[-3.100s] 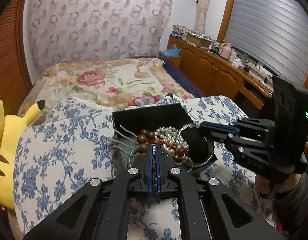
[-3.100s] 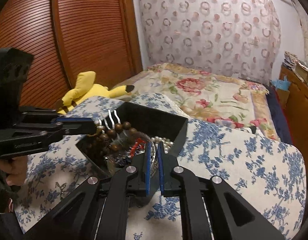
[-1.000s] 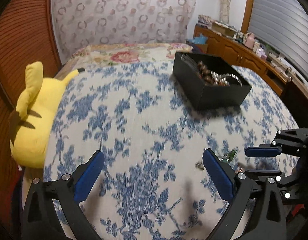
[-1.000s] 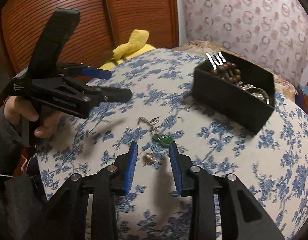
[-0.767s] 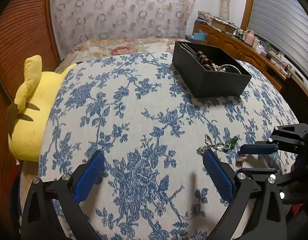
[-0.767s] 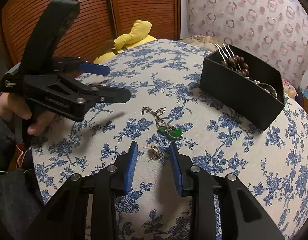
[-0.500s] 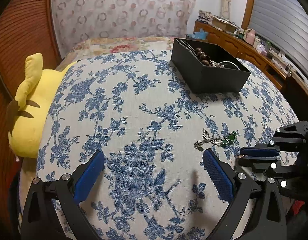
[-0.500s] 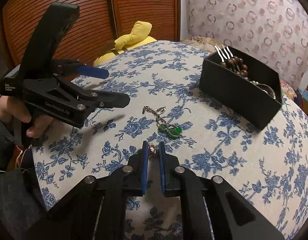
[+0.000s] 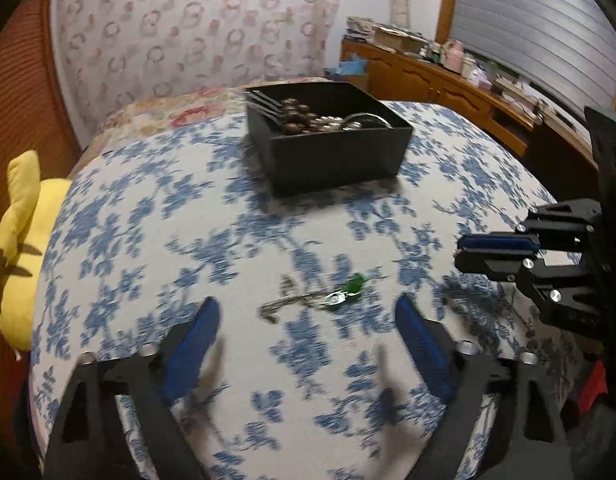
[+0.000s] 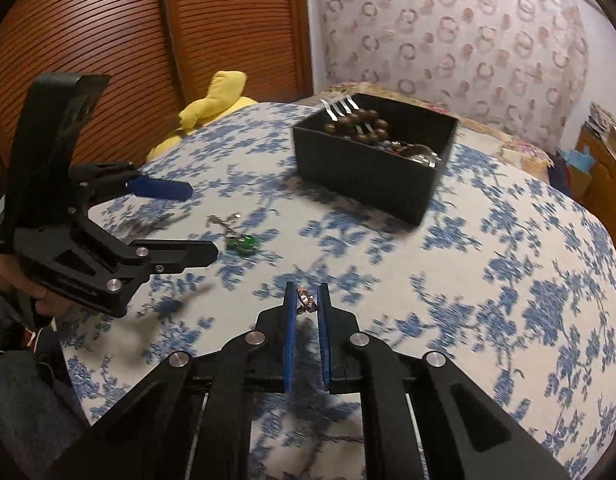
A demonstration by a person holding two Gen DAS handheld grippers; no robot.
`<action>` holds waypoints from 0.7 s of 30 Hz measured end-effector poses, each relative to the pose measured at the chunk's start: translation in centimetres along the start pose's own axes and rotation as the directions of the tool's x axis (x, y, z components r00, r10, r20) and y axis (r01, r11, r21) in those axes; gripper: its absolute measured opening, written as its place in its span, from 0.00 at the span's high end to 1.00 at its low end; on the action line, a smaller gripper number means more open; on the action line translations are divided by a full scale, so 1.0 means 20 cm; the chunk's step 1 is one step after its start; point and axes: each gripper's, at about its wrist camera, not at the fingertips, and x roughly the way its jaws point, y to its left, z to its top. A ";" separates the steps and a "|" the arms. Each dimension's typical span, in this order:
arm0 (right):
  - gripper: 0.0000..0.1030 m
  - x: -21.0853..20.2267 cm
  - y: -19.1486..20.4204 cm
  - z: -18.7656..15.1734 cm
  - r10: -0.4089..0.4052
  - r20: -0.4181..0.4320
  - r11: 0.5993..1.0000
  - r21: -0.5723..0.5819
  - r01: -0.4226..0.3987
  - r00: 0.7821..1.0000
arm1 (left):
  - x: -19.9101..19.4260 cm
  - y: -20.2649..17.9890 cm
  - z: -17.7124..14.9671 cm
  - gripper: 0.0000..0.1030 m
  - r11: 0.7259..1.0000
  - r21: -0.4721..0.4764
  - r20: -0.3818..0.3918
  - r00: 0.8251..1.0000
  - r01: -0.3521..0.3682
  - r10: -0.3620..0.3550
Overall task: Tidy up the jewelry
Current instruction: 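Grip the small ring with the right tool while the left tool grips the green pendant chain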
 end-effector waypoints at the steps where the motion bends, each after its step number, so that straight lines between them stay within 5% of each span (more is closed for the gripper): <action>1: 0.89 0.00 -0.01 0.00 -0.002 0.000 1.000 0.004 0.002 1.000 | 0.01 -0.02 0.01 0.32 1.000 0.010 -0.003 1.000 0.007 -0.007; 7: 0.89 0.00 -0.06 -0.03 -0.016 0.005 1.000 0.027 0.016 1.000 | 0.07 -0.08 0.04 0.61 0.999 0.046 -0.022 0.999 0.029 -0.028; 15: 0.89 0.00 -0.06 -0.03 -0.019 0.005 0.999 0.029 0.018 1.000 | 0.12 -0.09 0.05 0.67 0.997 0.070 -0.017 1.000 0.012 -0.011; 19: 0.89 0.00 -0.07 -0.05 -0.020 0.004 0.999 0.032 0.020 1.000 | 0.12 -0.07 0.05 0.87 0.997 0.078 -0.011 1.000 -0.010 0.011; 21: 0.89 0.00 -0.07 -0.05 -0.020 0.004 0.999 0.031 0.020 1.000 | 0.11 -0.05 0.05 0.88 0.998 0.064 -0.011 1.000 0.007 -0.006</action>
